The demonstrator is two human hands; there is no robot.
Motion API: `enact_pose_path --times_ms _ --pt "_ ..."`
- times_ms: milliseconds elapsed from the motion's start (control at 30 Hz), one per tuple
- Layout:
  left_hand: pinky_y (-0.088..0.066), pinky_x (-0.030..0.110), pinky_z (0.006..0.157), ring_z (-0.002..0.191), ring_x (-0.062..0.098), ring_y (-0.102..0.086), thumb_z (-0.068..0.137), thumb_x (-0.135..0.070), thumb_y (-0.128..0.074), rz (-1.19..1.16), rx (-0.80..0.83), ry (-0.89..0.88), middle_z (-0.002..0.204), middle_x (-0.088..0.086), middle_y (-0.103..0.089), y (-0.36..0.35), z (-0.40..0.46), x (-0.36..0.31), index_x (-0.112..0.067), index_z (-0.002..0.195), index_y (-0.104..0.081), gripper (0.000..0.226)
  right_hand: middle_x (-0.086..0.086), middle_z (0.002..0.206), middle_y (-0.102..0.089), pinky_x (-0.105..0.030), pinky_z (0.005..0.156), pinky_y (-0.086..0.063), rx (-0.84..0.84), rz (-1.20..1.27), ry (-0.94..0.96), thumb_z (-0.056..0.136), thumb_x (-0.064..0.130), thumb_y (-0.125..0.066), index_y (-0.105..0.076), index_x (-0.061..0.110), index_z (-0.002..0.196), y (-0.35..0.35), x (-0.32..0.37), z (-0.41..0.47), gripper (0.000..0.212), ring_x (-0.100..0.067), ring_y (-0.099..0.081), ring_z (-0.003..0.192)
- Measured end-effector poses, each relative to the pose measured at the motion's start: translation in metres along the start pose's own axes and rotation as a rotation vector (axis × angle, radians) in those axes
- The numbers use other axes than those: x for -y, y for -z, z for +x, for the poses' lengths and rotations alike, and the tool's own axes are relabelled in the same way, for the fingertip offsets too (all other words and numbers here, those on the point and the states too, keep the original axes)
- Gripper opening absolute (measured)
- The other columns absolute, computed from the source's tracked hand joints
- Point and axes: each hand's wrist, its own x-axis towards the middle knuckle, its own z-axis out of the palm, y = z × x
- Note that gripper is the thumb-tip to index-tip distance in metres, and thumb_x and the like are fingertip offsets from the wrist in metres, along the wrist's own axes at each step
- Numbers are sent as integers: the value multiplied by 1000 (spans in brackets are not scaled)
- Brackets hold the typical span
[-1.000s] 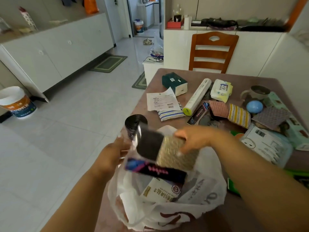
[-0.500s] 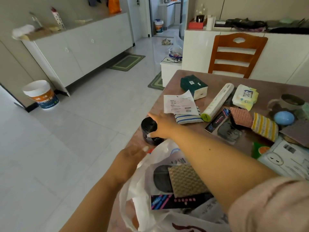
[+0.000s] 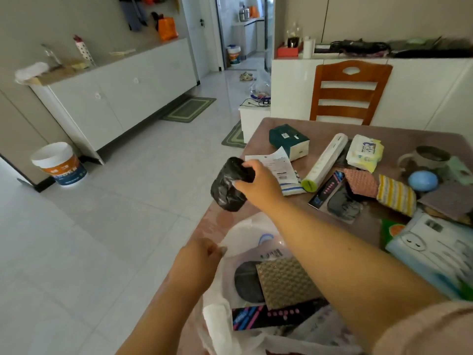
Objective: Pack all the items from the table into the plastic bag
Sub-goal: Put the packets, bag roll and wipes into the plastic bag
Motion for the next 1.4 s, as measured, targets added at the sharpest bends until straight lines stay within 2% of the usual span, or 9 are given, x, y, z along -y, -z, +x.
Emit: enact_pose_path --times_ms 133,267,400,633,833,933,1067,1233,1400 --pt "-54 29 65 68 18 -64 93 -36 -54 -71 -84 -55 75 3 -69 8 5 1 -11 80 -71 34 4 98 -61 -33 71 -55 57 347 -83 82 24 -67 -57 28 107 74 27 -59 28 -21 -62 93" --pt "-48 25 57 62 19 -59 93 -34 -56 -160 -115 -52 69 8 -67 13 8 -2 -4 75 -71 38 -4 97 -66 -28 65 -50 299 165 -397 84 32 -66 -63 18 102 63 -9 -110 23 -20 -63 88" --pt "-45 25 54 58 20 -57 92 -34 -58 -262 -92 -40 63 6 -63 19 4 -8 -8 66 -67 38 -9 128 -57 -42 100 -46 329 -88 -472 95 47 -44 -54 14 124 27 -46 -111 45 -28 -54 119" --pt "-51 40 58 56 27 -54 91 -35 -59 -247 -118 -69 64 16 -64 24 3 -13 -1 74 -71 40 -16 130 -58 -36 98 -41 68 -394 -461 96 52 -36 -55 9 128 73 -63 -105 57 -31 -55 117" --pt "-47 29 54 57 25 -59 91 -35 -59 -258 -80 -71 65 12 -67 20 3 -21 -10 69 -71 35 -12 68 -64 -38 63 -49 -380 -162 -335 89 37 -50 -59 8 68 122 -74 -100 36 -32 -62 68" --pt "-45 30 56 56 27 -56 90 -31 -61 -259 -87 -100 68 20 -67 17 4 -23 -4 71 -71 35 -14 91 -66 -38 74 -49 -450 -316 -445 88 34 -55 -62 8 88 144 -108 -94 26 -34 -61 88" --pt "-42 26 56 59 27 -58 90 -29 -62 -287 -87 -130 66 11 -66 12 3 -27 -10 71 -71 29 -14 136 -44 -44 97 -41 -338 -646 -779 82 40 -66 -40 11 133 151 -162 -106 64 -32 -43 125" --pt "-41 27 57 60 30 -59 90 -30 -63 -309 -84 -166 69 17 -68 6 5 -27 -11 69 -70 30 -13 119 -61 -36 84 -48 -383 -766 -712 94 13 -46 -60 8 115 143 -203 -132 26 -29 -56 111" --pt "-45 31 61 67 35 -63 90 -33 -62 -309 -68 -182 71 16 -69 1 3 -29 -15 70 -70 28 -11 111 -62 -35 73 -45 -388 -805 -591 95 14 -43 -62 11 107 148 -195 -151 23 -27 -56 105"
